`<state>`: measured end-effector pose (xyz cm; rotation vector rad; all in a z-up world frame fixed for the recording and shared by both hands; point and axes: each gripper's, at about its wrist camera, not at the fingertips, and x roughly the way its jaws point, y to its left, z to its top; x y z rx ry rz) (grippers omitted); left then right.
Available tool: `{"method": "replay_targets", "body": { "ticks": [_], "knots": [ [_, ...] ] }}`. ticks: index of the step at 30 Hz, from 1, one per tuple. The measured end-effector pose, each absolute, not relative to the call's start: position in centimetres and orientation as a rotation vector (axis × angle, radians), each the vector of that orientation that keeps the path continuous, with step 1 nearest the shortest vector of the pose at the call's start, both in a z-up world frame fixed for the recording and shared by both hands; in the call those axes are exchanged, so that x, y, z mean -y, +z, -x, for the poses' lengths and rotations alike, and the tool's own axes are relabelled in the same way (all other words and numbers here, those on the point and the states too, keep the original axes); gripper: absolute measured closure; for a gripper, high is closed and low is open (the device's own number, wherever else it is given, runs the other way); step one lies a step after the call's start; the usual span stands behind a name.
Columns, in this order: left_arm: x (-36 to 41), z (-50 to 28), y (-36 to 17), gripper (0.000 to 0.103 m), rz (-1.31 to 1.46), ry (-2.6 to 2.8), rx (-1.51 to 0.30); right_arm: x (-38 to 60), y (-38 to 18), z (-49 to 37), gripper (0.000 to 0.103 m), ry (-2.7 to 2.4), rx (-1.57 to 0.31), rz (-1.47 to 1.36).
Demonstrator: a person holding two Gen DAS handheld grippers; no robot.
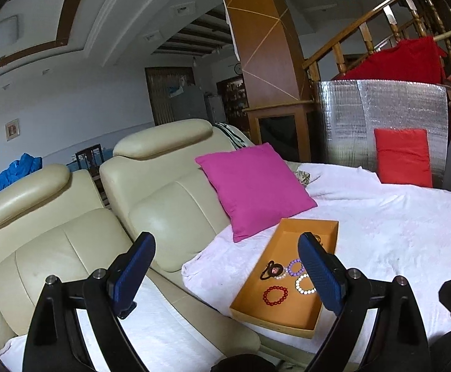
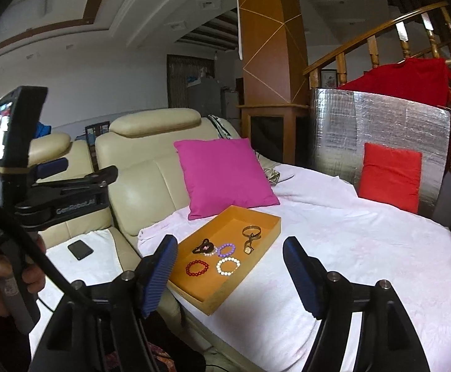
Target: Organize jewelry
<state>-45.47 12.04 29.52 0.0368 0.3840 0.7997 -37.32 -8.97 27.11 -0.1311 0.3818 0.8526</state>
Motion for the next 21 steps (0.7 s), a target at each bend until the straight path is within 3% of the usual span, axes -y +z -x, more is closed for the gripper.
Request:
{"method": "replay_targets", "body": {
  "ticks": [21],
  "knots": [
    [-12.3,46.4,29.2,0.007,-0.025,0.782,-0.365,6.9,26.5,36.5,0.028,0.808,-0.482,0.078]
  ]
}}
